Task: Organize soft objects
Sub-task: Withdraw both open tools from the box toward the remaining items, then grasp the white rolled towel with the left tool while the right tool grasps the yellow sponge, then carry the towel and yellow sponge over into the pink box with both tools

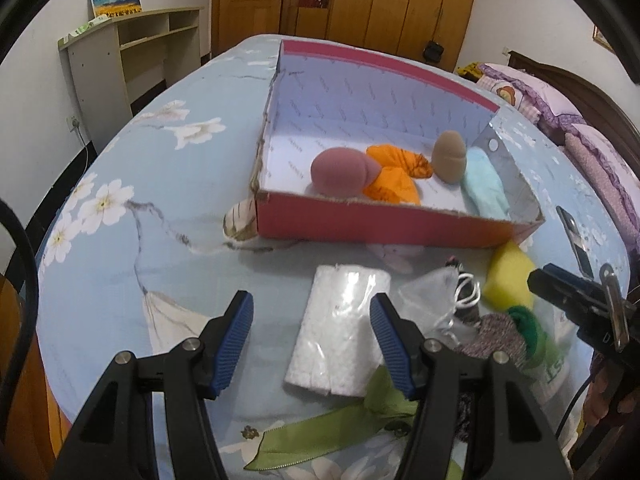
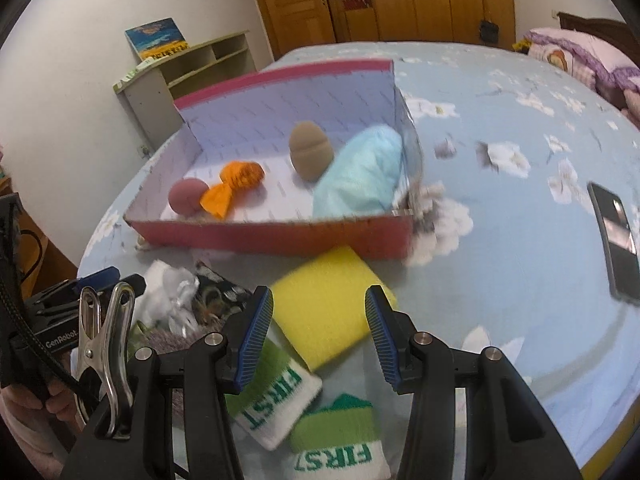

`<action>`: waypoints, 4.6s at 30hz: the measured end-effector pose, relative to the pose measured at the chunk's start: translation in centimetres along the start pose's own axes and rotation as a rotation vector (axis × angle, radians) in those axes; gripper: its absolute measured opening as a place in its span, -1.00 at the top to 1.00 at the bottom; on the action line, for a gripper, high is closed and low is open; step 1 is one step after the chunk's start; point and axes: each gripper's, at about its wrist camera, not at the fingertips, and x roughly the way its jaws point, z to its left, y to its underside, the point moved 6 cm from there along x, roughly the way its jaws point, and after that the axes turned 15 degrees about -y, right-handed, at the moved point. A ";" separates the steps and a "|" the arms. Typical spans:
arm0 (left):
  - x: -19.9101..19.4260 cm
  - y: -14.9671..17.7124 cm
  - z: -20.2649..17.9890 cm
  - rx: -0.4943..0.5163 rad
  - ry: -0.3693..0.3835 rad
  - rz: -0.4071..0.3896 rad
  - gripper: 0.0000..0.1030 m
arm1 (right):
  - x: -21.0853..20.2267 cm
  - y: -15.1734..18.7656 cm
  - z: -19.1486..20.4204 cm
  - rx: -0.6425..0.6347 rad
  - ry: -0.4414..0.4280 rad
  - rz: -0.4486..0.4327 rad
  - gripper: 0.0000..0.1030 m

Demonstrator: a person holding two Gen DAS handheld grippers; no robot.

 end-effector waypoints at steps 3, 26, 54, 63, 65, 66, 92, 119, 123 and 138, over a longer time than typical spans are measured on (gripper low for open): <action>0.3 0.5 -0.1 0.003 0.005 0.012 -0.24 | 0.2 0.5 -0.6 0.017 0.003 0.007 0.04; 1.2 1.5 -0.3 -0.029 0.073 0.048 -0.16 | 0.3 1.2 -1.4 0.050 0.072 0.000 0.02; -0.2 1.0 1.7 -0.087 0.127 0.005 0.61 | 1.4 1.8 -2.7 0.148 0.081 0.015 -0.22; -0.5 1.0 2.1 -0.099 0.127 -0.002 0.61 | 1.5 1.4 -1.9 0.166 0.012 -0.047 0.19; -0.8 0.9 2.3 -0.102 0.128 -0.010 0.61 | 1.2 1.3 -1.6 0.152 0.015 -0.064 0.28; -0.9 0.9 2.3 -0.104 0.128 -0.013 0.61 | 1.0 1.2 -1.5 0.149 0.016 -0.070 0.30; -3.4 -2.2 1.9 -0.085 0.130 -0.108 0.61 | -3.3 -1.0 1.9 0.013 -0.014 -0.209 0.51; -1.4 -10.7 -1.8 -0.021 0.107 -0.213 0.61 | -0.9 -6.3 2.7 -0.050 -0.050 -0.237 0.51; 0.1 -11.5 -2.1 -0.020 0.096 -0.204 0.61 | -0.2 -7.1 2.7 -0.054 -0.059 -0.242 0.51; 4.9 -13.0 -2.2 -0.061 0.077 -0.139 0.61 | 1.9 -8.8 3.1 -0.043 -0.105 -0.249 0.52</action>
